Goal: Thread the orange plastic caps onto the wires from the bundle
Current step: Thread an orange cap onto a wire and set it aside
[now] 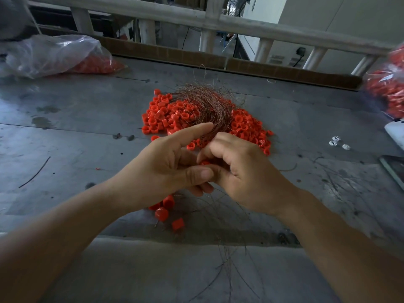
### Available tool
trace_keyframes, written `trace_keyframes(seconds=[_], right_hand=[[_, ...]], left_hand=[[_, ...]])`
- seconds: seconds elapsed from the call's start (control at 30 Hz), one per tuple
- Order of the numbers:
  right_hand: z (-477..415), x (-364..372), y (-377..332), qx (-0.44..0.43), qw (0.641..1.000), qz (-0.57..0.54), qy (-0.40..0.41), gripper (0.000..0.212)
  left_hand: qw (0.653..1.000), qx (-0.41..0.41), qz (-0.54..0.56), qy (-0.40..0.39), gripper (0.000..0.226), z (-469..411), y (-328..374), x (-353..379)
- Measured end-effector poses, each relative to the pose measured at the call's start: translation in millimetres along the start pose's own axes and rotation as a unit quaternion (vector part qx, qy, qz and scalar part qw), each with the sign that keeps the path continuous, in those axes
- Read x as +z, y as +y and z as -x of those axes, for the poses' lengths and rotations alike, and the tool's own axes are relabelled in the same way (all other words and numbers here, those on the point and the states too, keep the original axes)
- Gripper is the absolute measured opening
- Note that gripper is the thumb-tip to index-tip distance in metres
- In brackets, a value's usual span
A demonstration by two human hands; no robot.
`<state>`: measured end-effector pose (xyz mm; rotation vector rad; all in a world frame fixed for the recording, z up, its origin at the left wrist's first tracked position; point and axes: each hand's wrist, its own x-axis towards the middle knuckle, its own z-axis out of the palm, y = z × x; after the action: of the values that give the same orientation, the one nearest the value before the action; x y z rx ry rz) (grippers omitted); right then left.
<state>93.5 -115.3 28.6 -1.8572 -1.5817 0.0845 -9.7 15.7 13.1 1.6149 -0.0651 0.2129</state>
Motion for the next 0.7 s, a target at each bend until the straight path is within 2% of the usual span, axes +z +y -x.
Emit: trace_keyframes(seconds=[0.23, 0.47, 0.53, 0.7], right_hand=[[1.3, 6.8, -3.6, 0.006, 0.999, -0.043, 0.028, 0.009], [0.7, 2.3, -1.0, 0.026, 0.998, -0.065, 0.009, 0.008], [0.2, 0.6, 0.2, 0.031, 0.996, -0.088, 0.007, 0.011], [0.2, -2.0, 0.3, 0.046, 0.99, -0.129, 0.018, 0.029]], left_hand=[[0.999, 0.016, 0.027, -0.018, 0.079, 4.7, 3.6, -1.2], [0.999, -0.009, 0.047, 0.003, 0.069, 4.3, 4.5, -0.5], [0.998, -0.027, 0.064, 0.002, 0.071, 2.8, 5.1, -1.2], [0.996, -0.034, 0.078, 0.021, 0.056, -0.6, 6.1, -6.1]])
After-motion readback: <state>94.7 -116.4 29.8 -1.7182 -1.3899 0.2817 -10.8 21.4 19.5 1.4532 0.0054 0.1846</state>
